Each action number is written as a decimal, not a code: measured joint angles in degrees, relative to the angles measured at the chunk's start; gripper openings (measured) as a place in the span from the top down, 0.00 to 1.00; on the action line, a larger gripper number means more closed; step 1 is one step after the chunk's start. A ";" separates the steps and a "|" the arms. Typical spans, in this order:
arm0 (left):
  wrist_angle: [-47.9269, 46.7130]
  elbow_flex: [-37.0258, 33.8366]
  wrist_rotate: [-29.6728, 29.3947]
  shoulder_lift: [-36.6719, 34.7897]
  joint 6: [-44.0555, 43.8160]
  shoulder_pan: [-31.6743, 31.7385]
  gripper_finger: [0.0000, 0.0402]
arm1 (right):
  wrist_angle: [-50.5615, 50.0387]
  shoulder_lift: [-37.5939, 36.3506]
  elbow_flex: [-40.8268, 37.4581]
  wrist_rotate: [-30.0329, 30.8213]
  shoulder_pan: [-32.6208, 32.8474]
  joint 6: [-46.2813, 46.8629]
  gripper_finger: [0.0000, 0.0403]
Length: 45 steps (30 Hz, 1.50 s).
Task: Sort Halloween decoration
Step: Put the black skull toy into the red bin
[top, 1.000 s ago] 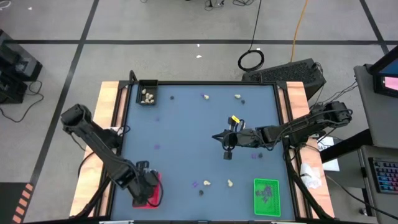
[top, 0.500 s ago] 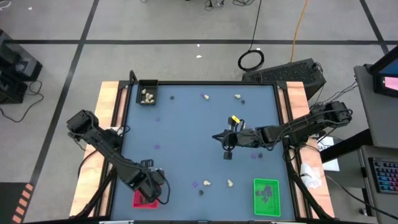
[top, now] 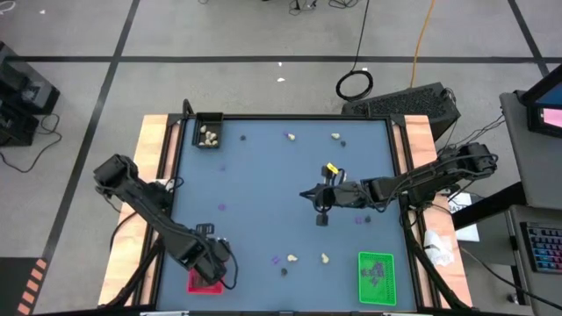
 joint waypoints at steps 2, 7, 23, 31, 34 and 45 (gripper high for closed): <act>-0.20 0.79 -0.69 -1.17 1.78 -0.28 0.61 | -0.07 0.00 0.25 -2.70 0.23 0.68 1.00; 7.69 0.83 -2.68 -4.07 7.79 1.18 0.72 | -0.90 -0.02 0.39 -2.79 2.91 0.72 1.00; 52.27 0.82 -0.88 7.90 41.77 15.20 0.98 | -4.84 -0.02 0.41 0.29 3.98 0.86 1.00; 54.47 1.94 2.08 15.57 40.99 15.27 0.80 | -5.17 -0.02 0.43 0.29 3.83 0.69 1.00; 56.28 2.27 2.17 18.00 40.89 15.00 0.70 | -5.15 -0.02 0.43 0.27 3.51 0.71 1.00; 62.89 2.31 2.72 23.99 42.21 16.13 0.49 | -5.39 -0.02 0.43 0.23 2.93 1.12 1.00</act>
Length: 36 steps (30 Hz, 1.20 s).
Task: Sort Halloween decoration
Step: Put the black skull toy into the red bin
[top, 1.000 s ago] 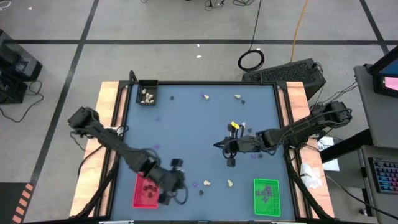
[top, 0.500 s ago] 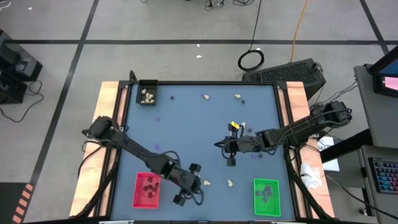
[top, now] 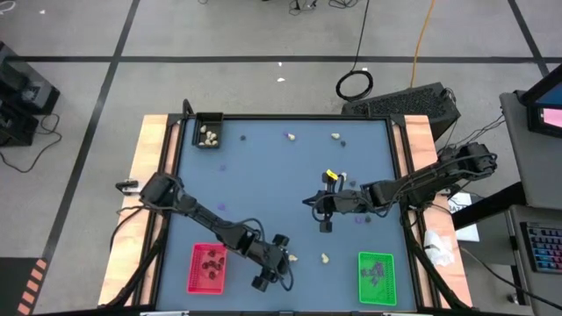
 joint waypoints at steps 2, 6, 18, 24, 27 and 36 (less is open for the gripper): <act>0.39 -0.04 -0.21 0.21 -0.05 0.18 0.49 | -0.15 0.00 0.00 0.00 0.00 0.00 1.00; 0.34 0.00 -2.00 0.19 -0.33 0.43 0.50 | -0.22 0.00 0.00 -0.02 0.00 0.02 1.00; 2.75 0.07 -0.77 2.24 -1.17 0.71 0.71 | -0.14 0.00 0.00 -0.04 -0.01 0.02 1.00; 2.31 0.05 -0.82 1.85 0.22 0.70 0.77 | -0.13 0.00 0.00 -0.04 0.00 0.05 1.00; 1.39 0.05 -0.49 1.26 0.14 0.93 0.78 | -0.16 0.00 0.00 -0.04 -0.02 0.05 1.00; -7.41 -0.11 0.08 -6.64 1.56 1.61 0.79 | -0.16 0.00 0.00 -0.04 0.00 0.05 1.00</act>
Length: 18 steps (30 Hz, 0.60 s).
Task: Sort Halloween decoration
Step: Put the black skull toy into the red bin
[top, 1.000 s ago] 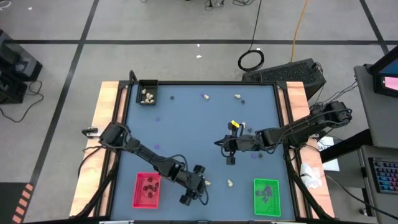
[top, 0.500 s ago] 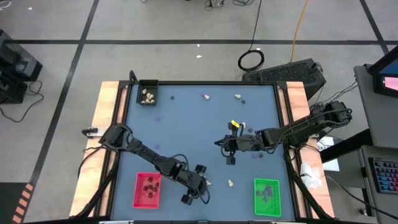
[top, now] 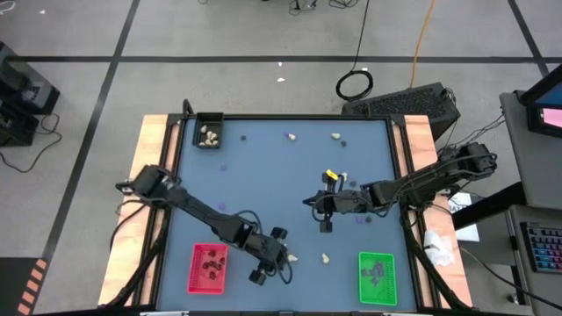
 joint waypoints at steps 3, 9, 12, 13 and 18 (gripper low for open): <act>-4.29 0.02 -0.01 -3.69 0.14 0.05 0.79 | -0.02 0.00 0.00 0.00 -0.02 0.00 1.00; -19.05 0.04 0.56 -12.09 -4.53 -2.52 0.79 | -0.07 0.00 0.00 -0.07 0.00 0.00 1.00; -28.99 0.04 0.63 -16.14 -11.15 -5.38 0.79 | -0.15 0.00 0.00 -0.11 0.00 0.00 1.00; -31.78 0.05 0.75 -17.41 -13.92 -6.49 0.79 | -0.13 0.00 0.00 -0.11 0.00 0.00 1.00; -43.96 0.09 1.50 -20.77 -29.05 -13.29 0.79 | -0.07 0.00 0.00 -0.11 0.02 0.00 1.00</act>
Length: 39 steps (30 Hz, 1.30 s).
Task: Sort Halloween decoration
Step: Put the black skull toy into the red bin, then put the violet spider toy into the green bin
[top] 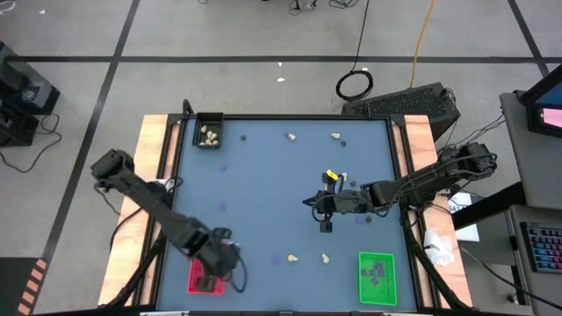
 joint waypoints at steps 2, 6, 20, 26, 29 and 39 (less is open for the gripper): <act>-2.97 -0.44 0.01 -0.17 -4.77 -2.84 0.79 | 0.00 0.00 0.00 0.00 0.00 0.01 1.00; -3.12 -4.15 -0.03 -0.15 -11.18 -6.83 0.79 | 0.02 0.00 0.00 -0.02 0.00 0.07 1.00; 12.82 -19.03 -1.84 -0.10 -13.04 -6.18 0.79 | 0.02 0.00 0.00 -0.04 0.00 0.68 1.00; 10.66 -15.46 3.11 -0.10 -14.69 -6.13 0.72 | 0.06 0.00 0.00 -0.04 0.00 0.68 1.00; 5.77 -11.80 3.23 -0.10 -14.62 -6.20 0.67 | 0.36 0.00 0.00 -0.06 0.04 0.90 1.00; -4.02 -5.51 0.25 -0.89 -12.47 -5.86 0.61 | 0.33 0.00 0.00 -0.05 1.28 2.51 0.91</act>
